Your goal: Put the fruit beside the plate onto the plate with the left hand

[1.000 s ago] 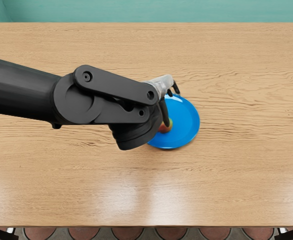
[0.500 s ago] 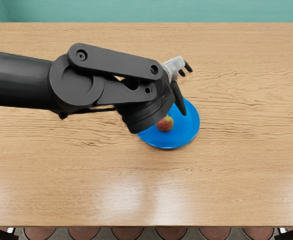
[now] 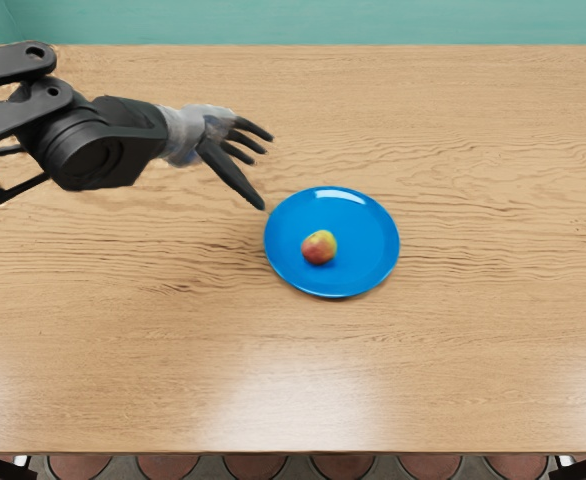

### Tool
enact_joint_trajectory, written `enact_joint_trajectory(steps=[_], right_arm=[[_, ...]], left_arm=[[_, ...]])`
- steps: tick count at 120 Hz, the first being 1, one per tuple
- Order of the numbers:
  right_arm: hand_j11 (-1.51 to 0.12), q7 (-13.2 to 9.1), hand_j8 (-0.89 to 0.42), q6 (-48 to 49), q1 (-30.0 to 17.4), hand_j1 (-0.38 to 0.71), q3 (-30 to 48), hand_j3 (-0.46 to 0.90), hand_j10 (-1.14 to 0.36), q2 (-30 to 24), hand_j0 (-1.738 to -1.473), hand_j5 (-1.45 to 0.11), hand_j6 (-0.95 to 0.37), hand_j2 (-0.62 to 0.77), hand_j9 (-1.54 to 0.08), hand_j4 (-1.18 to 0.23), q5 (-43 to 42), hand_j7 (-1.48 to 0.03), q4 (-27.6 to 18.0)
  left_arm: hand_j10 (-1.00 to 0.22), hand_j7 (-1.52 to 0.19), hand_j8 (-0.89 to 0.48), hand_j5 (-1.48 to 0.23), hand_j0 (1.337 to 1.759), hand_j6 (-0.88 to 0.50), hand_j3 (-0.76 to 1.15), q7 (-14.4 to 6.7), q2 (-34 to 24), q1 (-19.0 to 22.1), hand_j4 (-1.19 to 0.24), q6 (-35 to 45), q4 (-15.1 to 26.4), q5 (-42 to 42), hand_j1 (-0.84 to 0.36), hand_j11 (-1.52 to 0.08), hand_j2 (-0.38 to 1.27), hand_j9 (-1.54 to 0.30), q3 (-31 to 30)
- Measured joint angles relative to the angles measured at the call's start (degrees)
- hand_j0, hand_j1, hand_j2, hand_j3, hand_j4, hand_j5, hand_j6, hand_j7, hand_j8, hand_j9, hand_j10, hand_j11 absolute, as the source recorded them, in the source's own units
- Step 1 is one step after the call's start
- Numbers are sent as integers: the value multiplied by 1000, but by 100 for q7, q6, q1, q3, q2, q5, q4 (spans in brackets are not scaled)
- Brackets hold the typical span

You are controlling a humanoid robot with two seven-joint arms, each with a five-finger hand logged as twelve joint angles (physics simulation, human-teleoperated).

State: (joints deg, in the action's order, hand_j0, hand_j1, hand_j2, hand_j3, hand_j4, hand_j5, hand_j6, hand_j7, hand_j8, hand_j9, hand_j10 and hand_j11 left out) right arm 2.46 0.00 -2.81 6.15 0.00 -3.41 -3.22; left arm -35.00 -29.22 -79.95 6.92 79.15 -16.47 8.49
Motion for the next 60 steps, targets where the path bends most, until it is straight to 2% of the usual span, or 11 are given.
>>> enact_joint_trajectory(steps=[13,21,34,45,60], right_arm=[[-50,0,-39,0,0,-303,0,0,-39,0,-1658,-50,-39,-7,-50,-39,0,-50,1],[-50,0,-39,0,0,-303,0,0,-39,0,-1658,-50,-39,-7,-50,-39,-1,-50,0],[-50,0,-39,0,0,-303,0,0,-39,0,-1658,-50,-39,-8,-50,-39,1,-50,-1],[-50,0,-39,0,0,-303,0,0,-39,0,-1658,-50,-39,-7,-50,-39,2,-50,-1],[-50,0,-39,0,0,-303,0,0,-39,0,-1658,-50,-39,-8,-50,-39,0,-50,-1]], left_arm=[[-247,-321,-247,-321,1658,-247,0,0,-834,812,-247,-1077,215,-101,54,-321,50,-321,926],[-247,-320,-247,-320,1658,-247,0,0,-1103,1748,-247,-1984,273,-129,54,-320,50,-320,1722],[-246,-320,-247,-320,1658,-247,0,0,-1389,2807,-247,-3334,300,-169,55,-320,50,-320,3025],[-246,-320,-247,-320,1658,-247,0,0,-1393,3455,-246,-3837,246,-187,55,-319,50,-320,4024],[-246,-319,-246,-319,1658,-246,0,0,-1330,4178,-246,-4087,-7,-194,55,-319,50,-319,5224]])
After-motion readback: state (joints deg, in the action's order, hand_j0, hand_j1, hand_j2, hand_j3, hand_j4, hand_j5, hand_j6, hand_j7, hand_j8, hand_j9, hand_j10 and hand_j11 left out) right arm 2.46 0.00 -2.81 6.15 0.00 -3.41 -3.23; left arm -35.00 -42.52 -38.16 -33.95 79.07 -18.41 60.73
